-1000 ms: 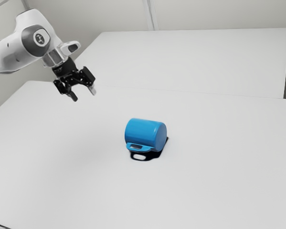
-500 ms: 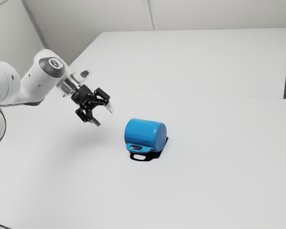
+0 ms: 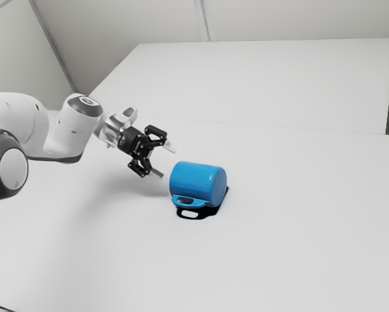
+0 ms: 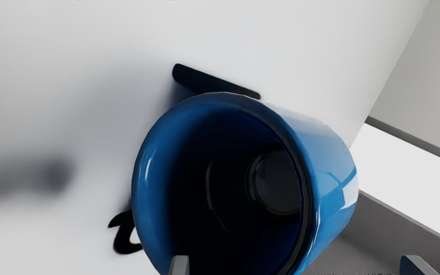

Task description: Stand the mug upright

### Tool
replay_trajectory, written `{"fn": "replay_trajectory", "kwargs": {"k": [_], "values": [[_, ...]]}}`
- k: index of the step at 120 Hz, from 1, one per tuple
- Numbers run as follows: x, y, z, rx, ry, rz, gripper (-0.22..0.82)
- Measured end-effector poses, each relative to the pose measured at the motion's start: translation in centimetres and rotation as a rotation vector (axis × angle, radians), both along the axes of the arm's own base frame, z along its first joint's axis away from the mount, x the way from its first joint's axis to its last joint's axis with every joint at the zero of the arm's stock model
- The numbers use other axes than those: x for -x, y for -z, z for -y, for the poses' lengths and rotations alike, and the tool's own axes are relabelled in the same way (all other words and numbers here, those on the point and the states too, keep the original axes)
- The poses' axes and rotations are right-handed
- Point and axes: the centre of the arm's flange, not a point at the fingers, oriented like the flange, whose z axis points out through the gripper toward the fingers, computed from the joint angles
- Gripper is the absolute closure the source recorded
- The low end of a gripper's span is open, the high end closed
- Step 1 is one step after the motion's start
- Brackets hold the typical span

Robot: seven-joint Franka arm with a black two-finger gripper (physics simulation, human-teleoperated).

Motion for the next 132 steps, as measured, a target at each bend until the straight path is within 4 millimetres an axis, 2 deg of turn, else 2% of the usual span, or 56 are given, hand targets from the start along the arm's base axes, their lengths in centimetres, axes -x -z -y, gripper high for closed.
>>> {"fn": "replay_trajectory", "kwargs": {"k": [29, 74, 78, 93, 102, 115, 132], "values": [[-0.5, 1.8, 1.4, 0.056, -0.021, -0.009, 0.00], [-1.1, 2.5, 4.1, 0.096, -0.031, 0.003, 0.00], [-1.2, 2.4, 4.3, 0.094, -0.030, 0.006, 0.06], [-1.4, 2.4, 4.3, 0.085, -0.032, 0.009, 0.40], [-1.4, 2.3, 4.4, 0.082, -0.032, 0.010, 0.54], [-1.9, 1.7, 4.8, 0.075, -0.027, 0.022, 0.64], [-2.5, 0.7, 5.3, 0.067, -0.022, 0.042, 0.69]]}}
